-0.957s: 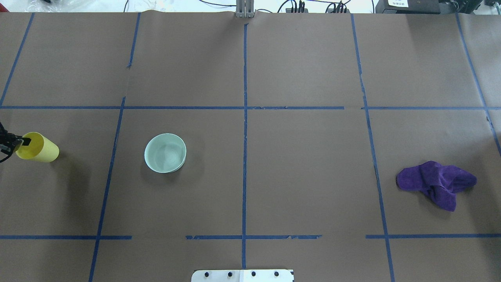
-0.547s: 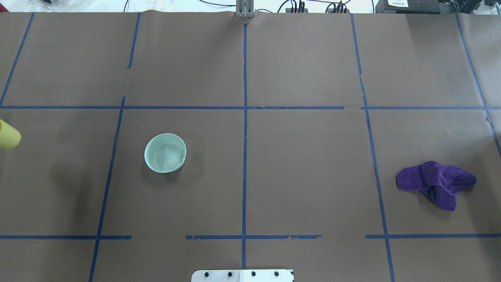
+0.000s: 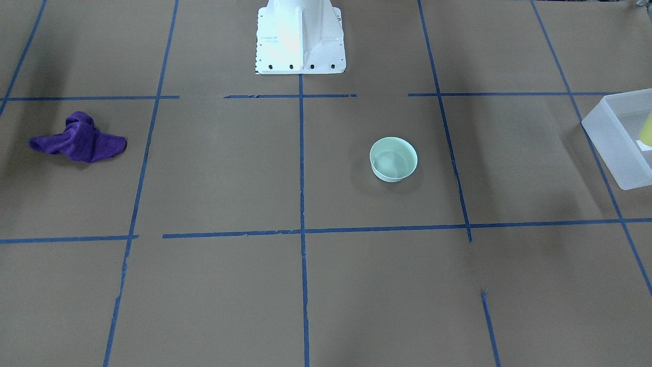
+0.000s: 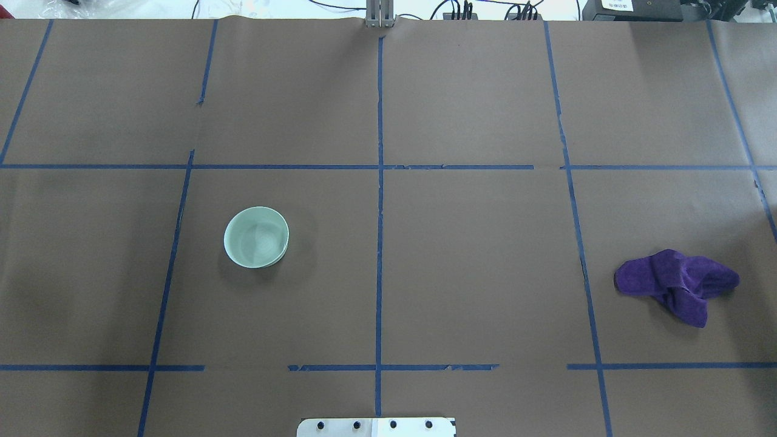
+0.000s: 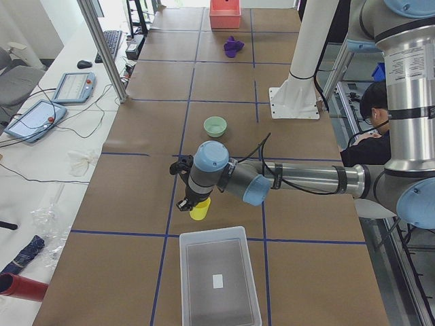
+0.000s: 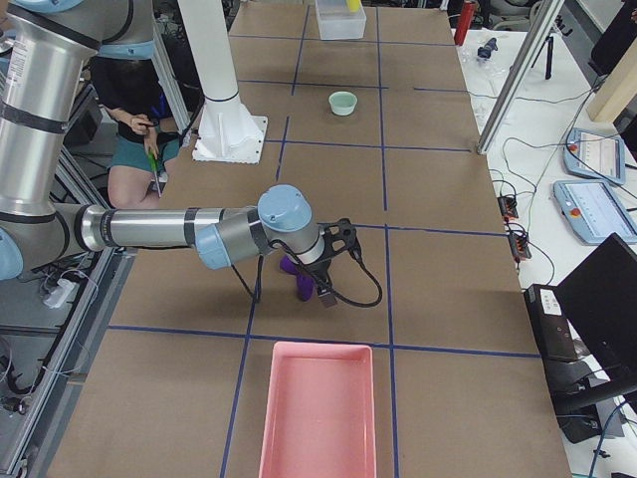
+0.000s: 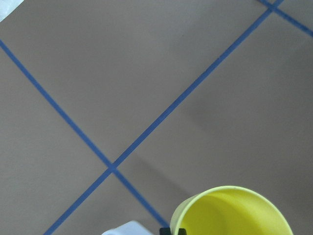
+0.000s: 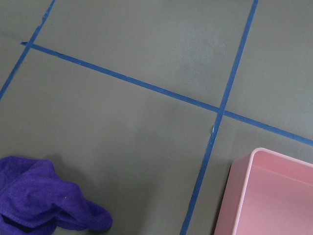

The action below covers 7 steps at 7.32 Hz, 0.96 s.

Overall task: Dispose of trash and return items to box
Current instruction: 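Place the yellow cup into the clear bin with the left gripper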

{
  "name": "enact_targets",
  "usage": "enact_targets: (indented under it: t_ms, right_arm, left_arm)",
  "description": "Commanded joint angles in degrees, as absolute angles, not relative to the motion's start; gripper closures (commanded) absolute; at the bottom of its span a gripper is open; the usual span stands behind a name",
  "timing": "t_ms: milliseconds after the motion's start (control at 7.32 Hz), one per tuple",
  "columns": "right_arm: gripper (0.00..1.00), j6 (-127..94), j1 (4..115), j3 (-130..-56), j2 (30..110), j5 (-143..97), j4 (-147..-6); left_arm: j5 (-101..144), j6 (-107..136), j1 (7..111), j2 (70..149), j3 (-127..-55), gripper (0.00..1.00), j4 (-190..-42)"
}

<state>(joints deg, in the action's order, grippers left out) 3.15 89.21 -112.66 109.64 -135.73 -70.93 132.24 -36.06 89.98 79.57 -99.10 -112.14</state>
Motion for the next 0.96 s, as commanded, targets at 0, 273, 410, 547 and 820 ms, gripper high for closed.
enact_targets:
  t_ms: [0,273,410,547,820]
  right_arm:
    - [0.0,3.16,89.21,-112.68,109.69,-135.7,-70.93]
    - [0.0,2.38,89.21,-112.24,109.69,-135.7,-68.66]
    - [0.0,2.37,89.21,-112.24,109.69,-135.7,-68.56]
    - [0.0,2.29,89.21,-112.24,109.69,-135.79,-68.64]
    - [0.0,2.29,89.21,-112.24,109.69,-135.7,-68.64]
  left_arm:
    - [132.36,-42.98,92.02,78.67,-94.5,1.0,-113.1]
    - [132.62,-37.23,91.85,78.58,-84.6,1.0,-129.02]
    - [132.63,-31.26,91.5,76.92,-83.33,1.0,-135.64]
    - [134.02,-30.33,90.89,75.77,-83.32,1.0,-136.57]
    - [137.54,-26.39,88.08,75.5,-83.23,1.0,-136.58]
